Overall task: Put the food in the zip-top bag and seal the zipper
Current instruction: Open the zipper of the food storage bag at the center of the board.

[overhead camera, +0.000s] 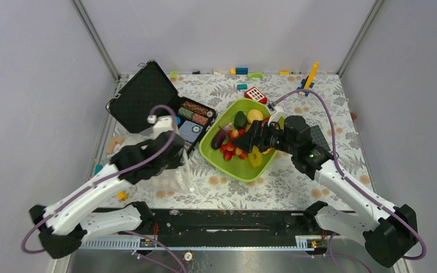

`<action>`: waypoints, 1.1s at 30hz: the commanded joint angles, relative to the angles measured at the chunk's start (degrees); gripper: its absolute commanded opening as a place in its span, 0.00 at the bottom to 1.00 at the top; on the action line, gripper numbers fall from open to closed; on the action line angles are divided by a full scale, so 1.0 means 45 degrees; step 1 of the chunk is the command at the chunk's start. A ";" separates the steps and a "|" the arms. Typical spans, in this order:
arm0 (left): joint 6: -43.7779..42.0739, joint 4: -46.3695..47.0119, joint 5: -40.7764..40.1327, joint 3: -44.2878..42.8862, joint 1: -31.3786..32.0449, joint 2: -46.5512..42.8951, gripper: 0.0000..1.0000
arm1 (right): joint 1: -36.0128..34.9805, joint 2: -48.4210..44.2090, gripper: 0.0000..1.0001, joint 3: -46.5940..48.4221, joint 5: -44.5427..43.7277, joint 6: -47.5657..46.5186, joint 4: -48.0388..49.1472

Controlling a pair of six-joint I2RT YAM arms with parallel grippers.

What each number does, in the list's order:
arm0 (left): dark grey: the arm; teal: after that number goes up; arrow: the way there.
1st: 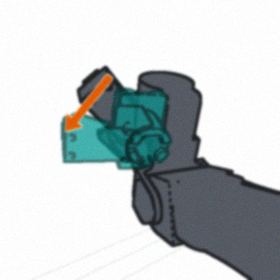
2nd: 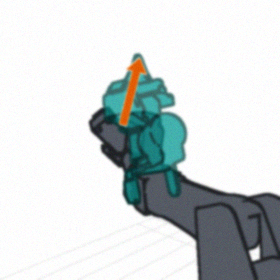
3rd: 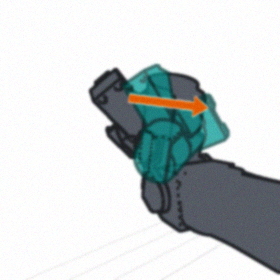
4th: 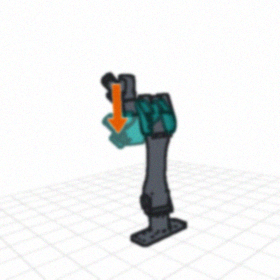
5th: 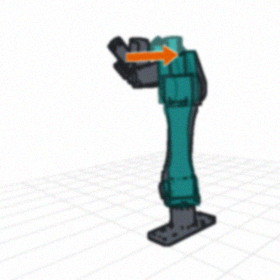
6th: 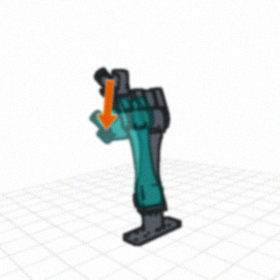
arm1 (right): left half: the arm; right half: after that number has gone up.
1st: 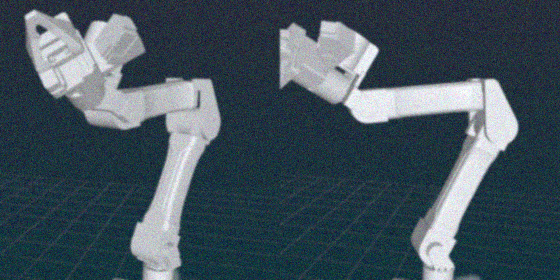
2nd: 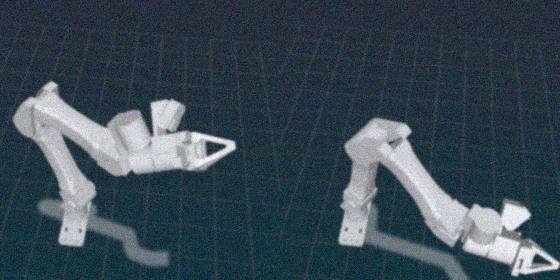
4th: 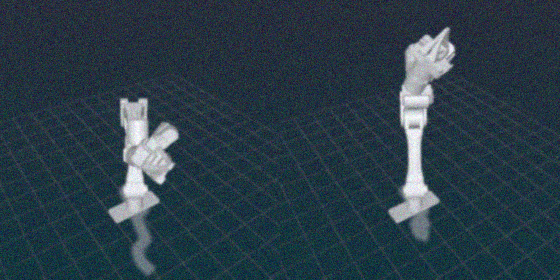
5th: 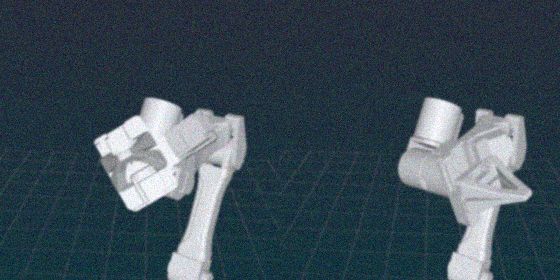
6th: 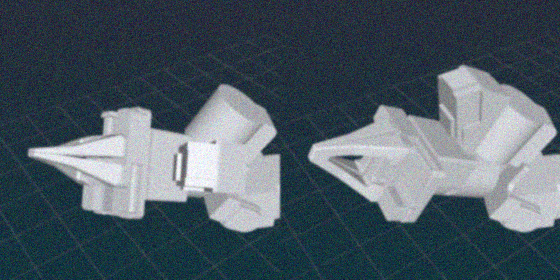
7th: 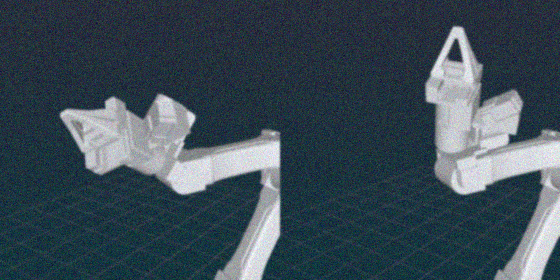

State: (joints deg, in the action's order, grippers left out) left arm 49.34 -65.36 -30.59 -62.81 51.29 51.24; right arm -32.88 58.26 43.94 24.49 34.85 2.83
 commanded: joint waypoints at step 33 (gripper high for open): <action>-0.2619 0.0786 0.0832 -0.1989 -0.1321 -0.0225 0.00 | -0.3922 0.6623 0.12 0.1009 -0.3098 0.2263 0.4061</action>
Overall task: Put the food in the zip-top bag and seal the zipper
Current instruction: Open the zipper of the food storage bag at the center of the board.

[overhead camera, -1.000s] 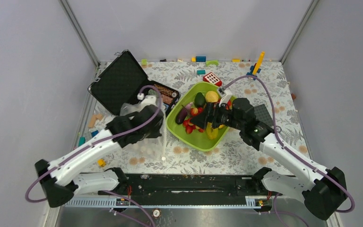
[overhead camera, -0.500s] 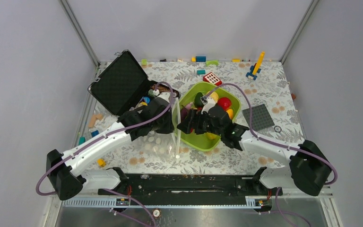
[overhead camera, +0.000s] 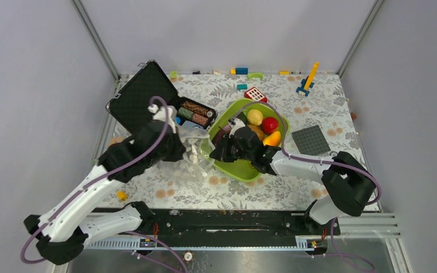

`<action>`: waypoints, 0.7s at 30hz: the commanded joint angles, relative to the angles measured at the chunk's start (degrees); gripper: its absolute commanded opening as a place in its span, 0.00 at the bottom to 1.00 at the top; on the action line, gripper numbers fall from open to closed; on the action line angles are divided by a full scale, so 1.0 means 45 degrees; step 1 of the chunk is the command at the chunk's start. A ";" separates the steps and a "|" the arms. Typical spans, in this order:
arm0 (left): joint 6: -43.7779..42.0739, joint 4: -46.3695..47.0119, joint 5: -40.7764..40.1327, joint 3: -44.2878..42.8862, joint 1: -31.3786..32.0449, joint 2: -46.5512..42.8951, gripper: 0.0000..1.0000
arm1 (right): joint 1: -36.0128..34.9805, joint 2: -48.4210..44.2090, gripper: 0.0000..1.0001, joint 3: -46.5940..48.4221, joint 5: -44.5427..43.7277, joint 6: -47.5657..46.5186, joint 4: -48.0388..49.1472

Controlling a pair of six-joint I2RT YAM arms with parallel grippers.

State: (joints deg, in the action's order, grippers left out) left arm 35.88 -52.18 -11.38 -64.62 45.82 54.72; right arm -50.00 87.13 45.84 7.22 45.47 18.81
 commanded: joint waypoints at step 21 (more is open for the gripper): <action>0.0166 0.1212 -0.1875 0.1418 -0.0105 -0.2543 0.00 | -0.1214 0.0163 0.54 0.1710 0.2689 -0.2151 -0.2165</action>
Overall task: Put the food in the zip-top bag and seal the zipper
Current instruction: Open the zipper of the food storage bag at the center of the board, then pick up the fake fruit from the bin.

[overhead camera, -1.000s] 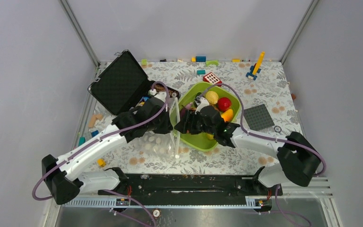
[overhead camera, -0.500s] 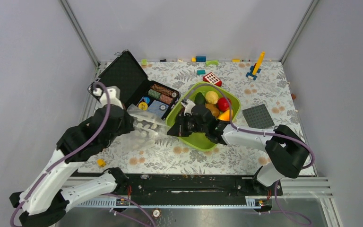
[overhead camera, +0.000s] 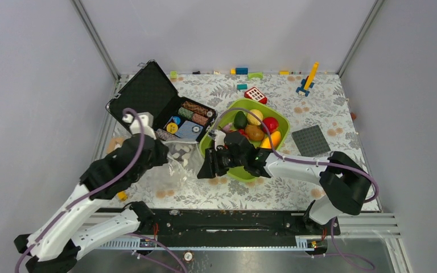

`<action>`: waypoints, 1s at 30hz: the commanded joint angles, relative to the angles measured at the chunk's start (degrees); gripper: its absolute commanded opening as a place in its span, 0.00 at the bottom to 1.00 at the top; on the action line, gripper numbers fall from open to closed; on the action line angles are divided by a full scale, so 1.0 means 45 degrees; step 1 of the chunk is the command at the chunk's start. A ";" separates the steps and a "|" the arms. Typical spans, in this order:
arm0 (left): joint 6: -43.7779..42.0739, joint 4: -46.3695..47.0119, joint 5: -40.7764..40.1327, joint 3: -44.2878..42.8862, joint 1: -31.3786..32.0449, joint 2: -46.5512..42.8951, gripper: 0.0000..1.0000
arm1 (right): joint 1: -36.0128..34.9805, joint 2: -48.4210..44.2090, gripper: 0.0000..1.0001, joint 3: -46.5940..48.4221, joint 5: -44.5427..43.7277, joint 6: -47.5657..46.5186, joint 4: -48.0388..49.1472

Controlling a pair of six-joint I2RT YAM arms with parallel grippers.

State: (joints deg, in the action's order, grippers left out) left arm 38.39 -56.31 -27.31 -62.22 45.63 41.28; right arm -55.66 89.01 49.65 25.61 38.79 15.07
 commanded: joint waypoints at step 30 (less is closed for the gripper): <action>-0.0995 0.4955 0.2326 0.2083 -0.1002 0.1695 0.00 | 0.3983 0.0511 0.84 0.2835 -0.6568 -0.4685 -0.5765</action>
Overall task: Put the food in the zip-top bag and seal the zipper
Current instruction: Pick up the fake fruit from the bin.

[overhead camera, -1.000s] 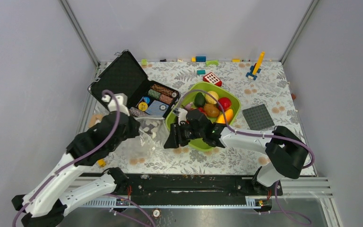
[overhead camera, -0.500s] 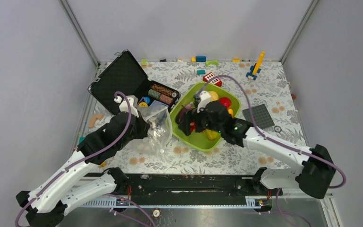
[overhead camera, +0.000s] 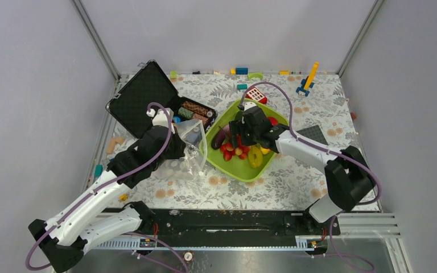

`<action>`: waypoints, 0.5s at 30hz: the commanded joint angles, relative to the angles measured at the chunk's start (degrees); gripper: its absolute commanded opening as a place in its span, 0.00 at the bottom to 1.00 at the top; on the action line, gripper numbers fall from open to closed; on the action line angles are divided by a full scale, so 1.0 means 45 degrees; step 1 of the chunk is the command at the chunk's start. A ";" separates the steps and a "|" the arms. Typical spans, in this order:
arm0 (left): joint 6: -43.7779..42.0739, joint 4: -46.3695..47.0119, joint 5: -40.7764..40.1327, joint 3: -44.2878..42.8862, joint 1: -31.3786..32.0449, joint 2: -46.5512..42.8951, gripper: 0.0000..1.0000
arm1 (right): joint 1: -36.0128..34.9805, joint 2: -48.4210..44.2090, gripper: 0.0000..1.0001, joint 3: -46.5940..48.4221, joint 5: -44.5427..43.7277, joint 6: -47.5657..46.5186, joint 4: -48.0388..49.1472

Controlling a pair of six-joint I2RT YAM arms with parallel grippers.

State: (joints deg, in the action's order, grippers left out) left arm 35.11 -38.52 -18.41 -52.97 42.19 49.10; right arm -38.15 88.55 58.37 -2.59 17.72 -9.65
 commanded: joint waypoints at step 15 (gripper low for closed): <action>-0.0404 0.1275 0.0646 0.0200 -0.0554 0.0012 0.00 | 0.0095 0.1101 0.20 0.0216 0.0218 -0.0223 0.0262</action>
State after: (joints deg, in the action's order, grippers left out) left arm 34.28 -36.14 -16.86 -51.88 40.03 49.15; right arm -37.91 94.89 60.12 -1.93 17.28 -9.98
